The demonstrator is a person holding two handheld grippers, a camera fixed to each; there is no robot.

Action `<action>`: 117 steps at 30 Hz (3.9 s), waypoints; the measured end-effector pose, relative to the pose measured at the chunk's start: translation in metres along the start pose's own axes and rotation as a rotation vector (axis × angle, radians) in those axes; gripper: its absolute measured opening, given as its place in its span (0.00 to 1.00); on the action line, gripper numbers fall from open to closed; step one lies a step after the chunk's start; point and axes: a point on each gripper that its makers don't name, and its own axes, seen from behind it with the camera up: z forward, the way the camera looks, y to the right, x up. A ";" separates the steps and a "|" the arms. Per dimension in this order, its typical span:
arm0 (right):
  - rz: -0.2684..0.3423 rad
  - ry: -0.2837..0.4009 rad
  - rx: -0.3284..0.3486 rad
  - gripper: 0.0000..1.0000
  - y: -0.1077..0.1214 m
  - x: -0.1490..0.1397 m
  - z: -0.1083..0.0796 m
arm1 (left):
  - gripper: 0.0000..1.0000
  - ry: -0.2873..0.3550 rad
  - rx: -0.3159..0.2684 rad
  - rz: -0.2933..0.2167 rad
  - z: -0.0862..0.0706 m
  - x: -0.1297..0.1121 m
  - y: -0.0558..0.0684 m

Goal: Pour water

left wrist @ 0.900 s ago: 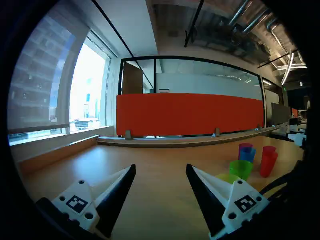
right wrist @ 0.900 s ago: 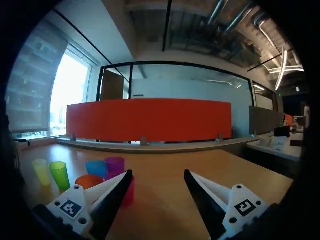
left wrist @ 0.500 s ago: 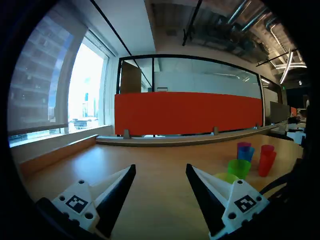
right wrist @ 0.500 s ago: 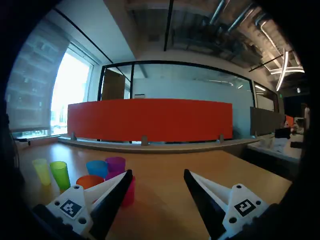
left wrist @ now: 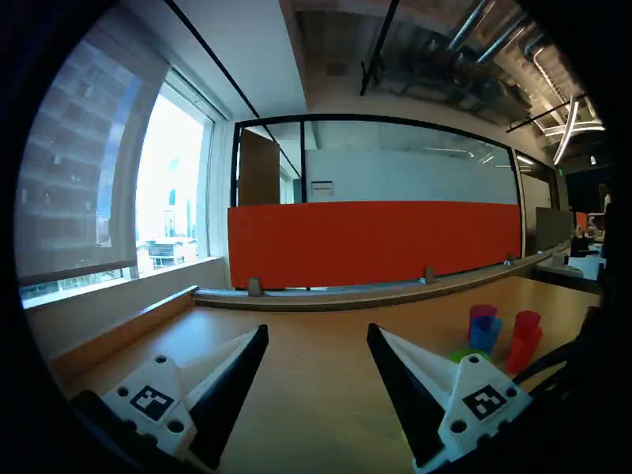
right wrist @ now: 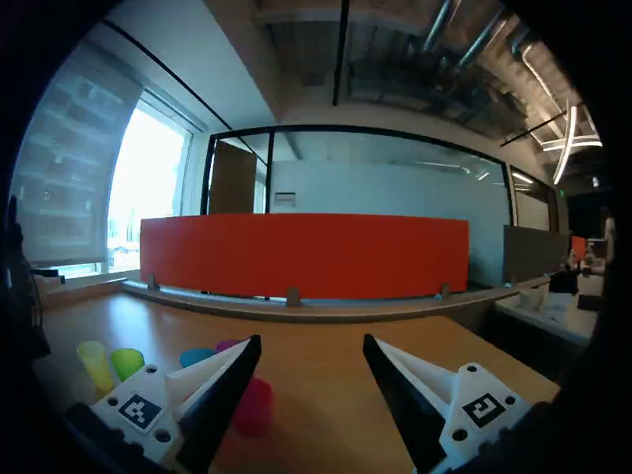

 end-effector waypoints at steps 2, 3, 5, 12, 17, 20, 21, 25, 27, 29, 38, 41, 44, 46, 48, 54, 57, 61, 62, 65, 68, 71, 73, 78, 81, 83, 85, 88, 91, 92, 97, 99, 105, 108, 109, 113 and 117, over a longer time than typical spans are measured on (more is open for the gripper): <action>-0.001 -0.006 0.004 1.00 0.001 0.007 0.002 | 0.93 -0.001 -0.001 0.003 0.002 0.007 -0.001; -0.001 -0.007 0.005 1.00 0.001 0.011 0.003 | 0.93 -0.001 -0.003 0.001 0.003 0.010 -0.001; 0.000 -0.009 0.007 1.00 0.002 0.020 0.005 | 0.92 -0.001 -0.007 -0.005 0.005 0.016 -0.001; -0.010 -0.004 0.015 1.00 0.003 0.049 0.010 | 0.93 0.001 -0.004 0.005 0.010 0.044 -0.007; -0.031 -0.009 0.018 1.00 0.002 0.065 0.014 | 0.93 0.008 -0.013 0.017 0.014 0.063 -0.006; -0.036 -0.007 0.030 1.00 -0.002 0.076 0.016 | 0.93 0.024 -0.029 0.010 0.016 0.078 -0.003; -0.036 -0.007 0.033 1.00 -0.002 0.080 0.016 | 0.93 0.029 -0.033 0.009 0.017 0.083 -0.002; -0.033 -0.004 0.036 1.00 -0.001 0.095 0.019 | 0.93 0.037 -0.040 0.007 0.020 0.098 -0.002; -0.031 -0.002 0.036 1.00 0.001 0.102 0.021 | 0.93 0.039 -0.042 0.008 0.022 0.106 -0.002; -0.029 -0.001 0.036 1.00 0.002 0.106 0.022 | 0.93 0.042 -0.045 0.009 0.024 0.113 -0.002; -0.039 0.008 0.047 1.00 0.002 0.115 0.025 | 0.93 0.031 -0.073 -0.003 0.033 0.124 0.004; -0.043 0.004 0.071 1.00 -0.002 0.117 0.025 | 0.93 0.029 -0.089 -0.004 0.035 0.126 0.007; -0.048 -0.002 0.091 1.00 -0.004 0.117 0.026 | 0.93 0.026 -0.097 0.014 0.036 0.128 0.009; -0.055 -0.010 0.102 1.00 -0.005 0.116 0.027 | 0.93 0.023 -0.104 0.028 0.037 0.128 0.011; -0.066 -0.020 0.114 1.00 -0.006 0.114 0.028 | 0.93 0.019 -0.113 0.041 0.038 0.128 0.013; -0.113 -0.046 0.149 1.00 -0.009 0.112 0.031 | 0.93 0.003 -0.150 0.065 0.040 0.128 0.020; -0.139 -0.056 0.158 1.00 -0.007 0.111 0.034 | 0.93 -0.004 -0.171 0.072 0.040 0.128 0.024; -0.184 -0.074 0.171 1.00 -0.004 0.107 0.037 | 0.93 -0.017 -0.199 0.089 0.042 0.127 0.028; -0.196 -0.079 0.174 1.00 -0.002 0.106 0.038 | 0.93 -0.021 -0.204 0.096 0.043 0.126 0.029; -0.235 -0.089 0.181 1.00 0.000 0.105 0.040 | 0.93 -0.028 -0.217 0.119 0.044 0.126 0.031; -0.272 -0.091 0.195 1.00 -0.002 0.105 0.041 | 0.93 -0.035 -0.238 0.140 0.044 0.124 0.035; -0.298 -0.101 0.218 1.00 -0.006 0.102 0.042 | 0.93 -0.050 -0.263 0.150 0.043 0.120 0.040; -0.301 -0.111 0.236 1.00 -0.009 0.102 0.044 | 0.93 -0.063 -0.281 0.155 0.043 0.117 0.044; -0.314 -0.134 0.281 1.00 -0.016 0.099 0.048 | 0.93 -0.094 -0.329 0.168 0.043 0.109 0.053; -0.335 -0.152 0.304 1.00 -0.020 0.096 0.050 | 0.93 -0.113 -0.363 0.177 0.044 0.103 0.059; -0.349 -0.164 0.319 1.00 -0.023 0.094 0.051 | 0.93 -0.127 -0.383 0.184 0.045 0.098 0.063; -0.356 -0.179 0.340 1.00 -0.028 0.091 0.052 | 0.93 -0.140 -0.405 0.188 0.046 0.094 0.068; -0.360 -0.202 0.371 1.00 -0.034 0.087 0.052 | 0.93 -0.163 -0.442 0.196 0.048 0.086 0.077; -0.363 -0.225 0.402 1.00 -0.039 0.083 0.052 | 0.93 -0.191 -0.478 0.207 0.049 0.077 0.084; -0.364 -0.232 0.412 1.00 -0.041 0.082 0.052 | 0.93 -0.201 -0.488 0.211 0.049 0.074 0.087; -0.387 -0.256 0.448 1.00 -0.050 0.073 0.055 | 0.93 -0.225 -0.528 0.224 0.054 0.065 0.096; -0.397 -0.265 0.460 1.00 -0.053 0.070 0.056 | 0.93 -0.234 -0.542 0.228 0.056 0.062 0.099; -0.410 -0.284 0.497 1.00 -0.062 0.060 0.061 | 0.93 -0.263 -0.594 0.248 0.058 0.050 0.111; -0.403 -0.300 0.523 1.00 -0.067 0.055 0.062 | 0.93 -0.276 -0.628 0.269 0.057 0.045 0.118; -0.399 -0.306 0.533 1.00 -0.069 0.054 0.062 | 0.93 -0.281 -0.638 0.276 0.056 0.043 0.120; -0.387 -0.327 0.561 1.00 -0.075 0.048 0.065 | 0.93 -0.303 -0.674 0.300 0.055 0.034 0.127; -0.396 -0.343 0.580 1.00 -0.079 0.043 0.068 | 0.93 -0.337 -0.704 0.316 0.054 0.022 0.132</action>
